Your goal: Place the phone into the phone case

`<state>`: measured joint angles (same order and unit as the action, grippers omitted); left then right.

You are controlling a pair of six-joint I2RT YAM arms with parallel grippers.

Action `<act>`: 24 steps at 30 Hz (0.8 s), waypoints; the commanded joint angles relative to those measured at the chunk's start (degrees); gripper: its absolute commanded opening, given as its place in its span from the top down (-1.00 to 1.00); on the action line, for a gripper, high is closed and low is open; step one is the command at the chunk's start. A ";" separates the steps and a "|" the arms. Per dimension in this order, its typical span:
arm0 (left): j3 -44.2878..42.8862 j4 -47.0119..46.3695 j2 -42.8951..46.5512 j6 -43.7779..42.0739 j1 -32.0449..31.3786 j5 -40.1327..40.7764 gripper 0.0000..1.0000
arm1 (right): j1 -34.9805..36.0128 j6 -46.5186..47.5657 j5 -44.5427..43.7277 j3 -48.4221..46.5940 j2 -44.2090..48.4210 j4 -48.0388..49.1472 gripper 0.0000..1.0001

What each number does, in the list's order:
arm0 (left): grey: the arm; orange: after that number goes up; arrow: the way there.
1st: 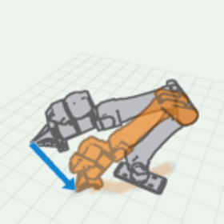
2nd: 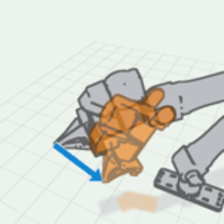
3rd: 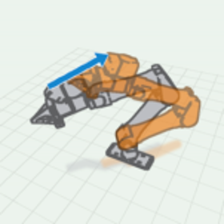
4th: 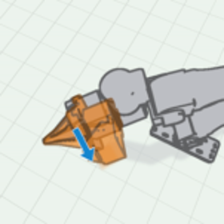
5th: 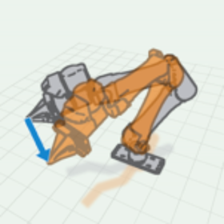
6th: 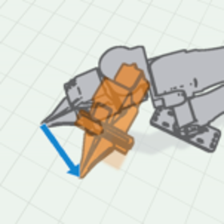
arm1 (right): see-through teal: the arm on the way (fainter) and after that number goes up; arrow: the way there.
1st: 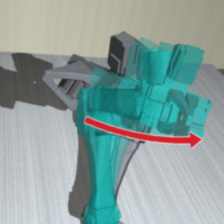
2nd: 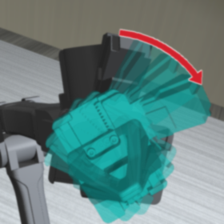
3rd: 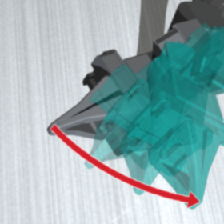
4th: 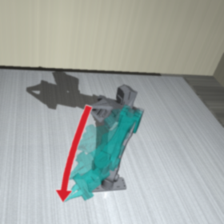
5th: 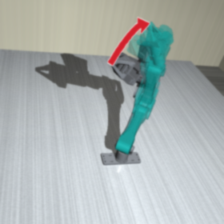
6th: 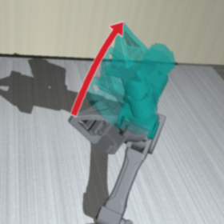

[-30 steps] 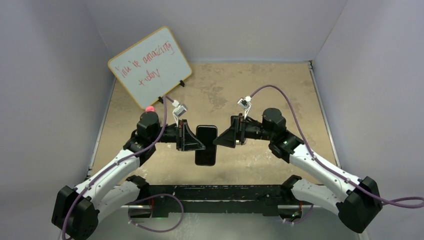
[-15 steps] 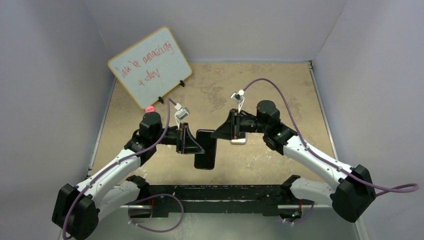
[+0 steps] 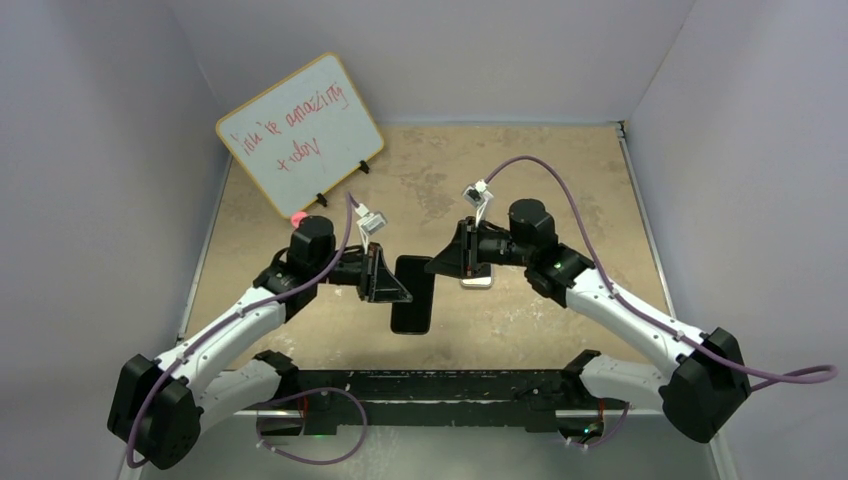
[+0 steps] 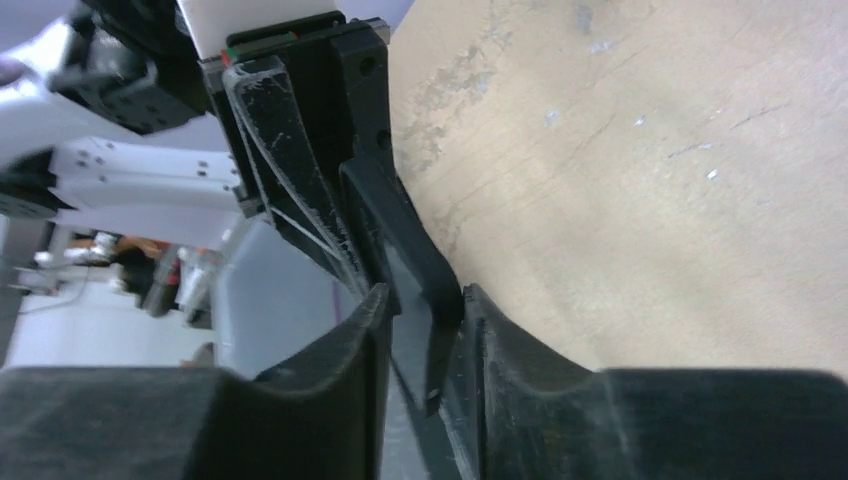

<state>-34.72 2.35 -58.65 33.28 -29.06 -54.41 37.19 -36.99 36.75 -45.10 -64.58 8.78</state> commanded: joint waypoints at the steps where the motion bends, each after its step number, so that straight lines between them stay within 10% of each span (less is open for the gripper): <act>1: 3.37 -9.64 3.84 9.86 0.67 5.75 1.00 | 0.16 -2.29 2.52 -0.52 2.30 3.56 0.14; 7: 6.18 -22.56 7.56 19.25 0.67 7.43 1.00 | 0.16 -6.65 4.71 7.53 4.10 10.70 -0.35; 24: 9.24 -32.83 6.46 23.91 0.67 9.76 1.00 | 1.28 -17.06 10.27 13.86 -2.82 30.46 0.07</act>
<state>-25.50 -22.98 -52.58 55.24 -28.62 -45.60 37.89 -51.03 44.84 -31.64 -66.04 31.97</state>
